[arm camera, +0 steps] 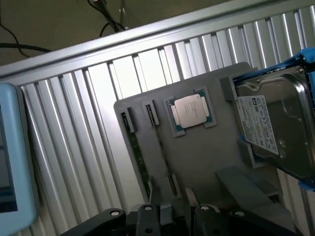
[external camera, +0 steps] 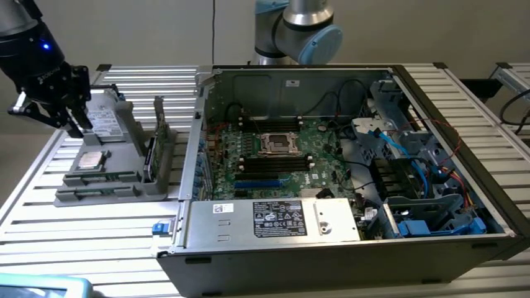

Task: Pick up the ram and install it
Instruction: 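Pick up the ram and move it above insertion slot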

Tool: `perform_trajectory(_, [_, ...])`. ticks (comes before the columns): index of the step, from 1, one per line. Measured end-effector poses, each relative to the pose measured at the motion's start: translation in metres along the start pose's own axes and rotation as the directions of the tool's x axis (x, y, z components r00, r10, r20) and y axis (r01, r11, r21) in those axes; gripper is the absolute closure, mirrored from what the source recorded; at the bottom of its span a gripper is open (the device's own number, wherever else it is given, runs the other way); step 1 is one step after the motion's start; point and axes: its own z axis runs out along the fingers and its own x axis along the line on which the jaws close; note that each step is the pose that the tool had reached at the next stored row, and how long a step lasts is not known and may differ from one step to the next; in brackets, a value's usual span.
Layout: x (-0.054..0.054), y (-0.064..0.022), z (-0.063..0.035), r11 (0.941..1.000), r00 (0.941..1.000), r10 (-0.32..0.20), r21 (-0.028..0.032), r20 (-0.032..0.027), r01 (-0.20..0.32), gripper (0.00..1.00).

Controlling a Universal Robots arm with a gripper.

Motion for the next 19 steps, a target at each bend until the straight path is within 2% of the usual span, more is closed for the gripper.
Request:
perform_trajectory(5, [0.0000,0.0000,0.0004,0.9959,0.9959,-0.090,0.0027,0.0071,0.090,0.67])
perform_trajectory(8, [0.0000,0.0001,0.0015,0.9895,0.9895,-0.144,0.0042,0.0112,0.144,0.67])
perform_trajectory(12, [0.0000,0.0003,0.0036,0.9814,0.9813,-0.192,0.0018,0.0144,0.192,0.67])
perform_trajectory(17, [0.0018,0.0027,0.0067,0.9782,0.9780,-0.208,-0.0006,0.0152,0.208,0.67])
perform_trajectory(19, [0.0022,0.0031,0.0068,0.9771,0.9771,-0.213,-0.0004,0.0098,0.213,0.67])
